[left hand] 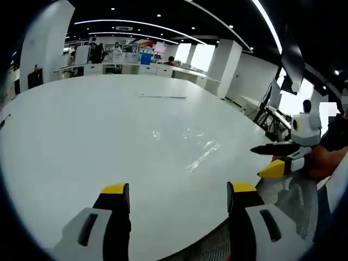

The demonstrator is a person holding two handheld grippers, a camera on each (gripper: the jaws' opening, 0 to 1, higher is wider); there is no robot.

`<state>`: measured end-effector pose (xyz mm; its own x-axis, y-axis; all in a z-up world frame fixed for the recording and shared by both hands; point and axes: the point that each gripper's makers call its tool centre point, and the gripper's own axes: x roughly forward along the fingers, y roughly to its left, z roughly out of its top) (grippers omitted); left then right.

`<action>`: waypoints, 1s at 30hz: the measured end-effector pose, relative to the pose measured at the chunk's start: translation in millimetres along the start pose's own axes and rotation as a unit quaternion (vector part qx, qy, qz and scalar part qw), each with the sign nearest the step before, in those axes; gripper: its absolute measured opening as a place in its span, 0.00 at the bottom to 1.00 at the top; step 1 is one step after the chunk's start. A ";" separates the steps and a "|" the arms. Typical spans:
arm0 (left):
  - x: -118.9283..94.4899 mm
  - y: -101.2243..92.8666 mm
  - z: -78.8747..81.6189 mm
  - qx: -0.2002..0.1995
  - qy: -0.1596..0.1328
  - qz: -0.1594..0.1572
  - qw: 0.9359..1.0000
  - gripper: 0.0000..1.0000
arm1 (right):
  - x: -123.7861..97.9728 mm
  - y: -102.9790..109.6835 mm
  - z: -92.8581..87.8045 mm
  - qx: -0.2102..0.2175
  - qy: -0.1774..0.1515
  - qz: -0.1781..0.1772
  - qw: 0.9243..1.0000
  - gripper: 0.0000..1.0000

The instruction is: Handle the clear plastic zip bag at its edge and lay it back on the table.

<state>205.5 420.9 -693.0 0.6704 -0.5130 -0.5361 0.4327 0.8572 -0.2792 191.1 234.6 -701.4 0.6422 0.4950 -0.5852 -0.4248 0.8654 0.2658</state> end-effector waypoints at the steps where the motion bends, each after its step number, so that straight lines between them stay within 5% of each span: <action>1: 0.0 0.0 0.1 0.000 0.000 0.000 1.000 0.72 | -0.3 0.5 0.0 0.000 0.000 0.000 1.000 0.96; 30: 0.8 -2.4 -0.6 0.002 0.003 -0.003 1.000 0.72 | 2.5 -1.5 -4.2 -0.001 0.002 0.002 1.000 0.96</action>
<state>204.7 418.4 -693.2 0.6638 -0.5185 -0.5390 0.4402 0.8535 -0.2790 190.6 234.2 -706.5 0.6382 0.4986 -0.5865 -0.4287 0.8630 0.2672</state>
